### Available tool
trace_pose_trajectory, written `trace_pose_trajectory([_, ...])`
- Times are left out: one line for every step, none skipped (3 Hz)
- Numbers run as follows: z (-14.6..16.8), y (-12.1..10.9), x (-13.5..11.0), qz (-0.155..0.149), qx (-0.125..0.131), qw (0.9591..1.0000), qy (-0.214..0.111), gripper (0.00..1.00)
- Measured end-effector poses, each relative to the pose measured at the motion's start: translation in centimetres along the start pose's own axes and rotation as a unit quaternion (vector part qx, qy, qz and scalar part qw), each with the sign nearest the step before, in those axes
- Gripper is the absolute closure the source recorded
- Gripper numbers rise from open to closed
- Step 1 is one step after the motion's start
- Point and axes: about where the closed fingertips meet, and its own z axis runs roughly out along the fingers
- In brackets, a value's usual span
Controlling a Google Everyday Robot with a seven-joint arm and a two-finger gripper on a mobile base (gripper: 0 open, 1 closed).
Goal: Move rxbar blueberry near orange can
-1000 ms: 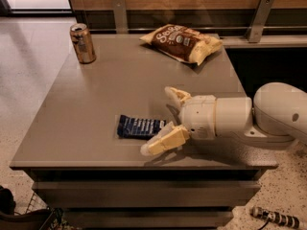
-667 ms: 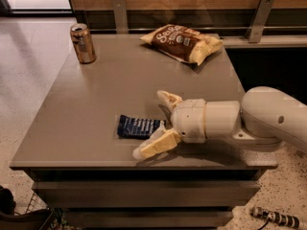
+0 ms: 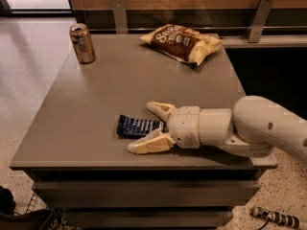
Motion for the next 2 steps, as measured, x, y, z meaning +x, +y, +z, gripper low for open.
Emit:
trace_pose_trajectory([0.09, 0.08, -0.08, -0.001, -0.001, 1.0000, 0.000, 0.57])
trace_pose_trajectory([0.08, 0.08, -0.12, -0.001, -0.001, 1.0000, 0.000, 0.80])
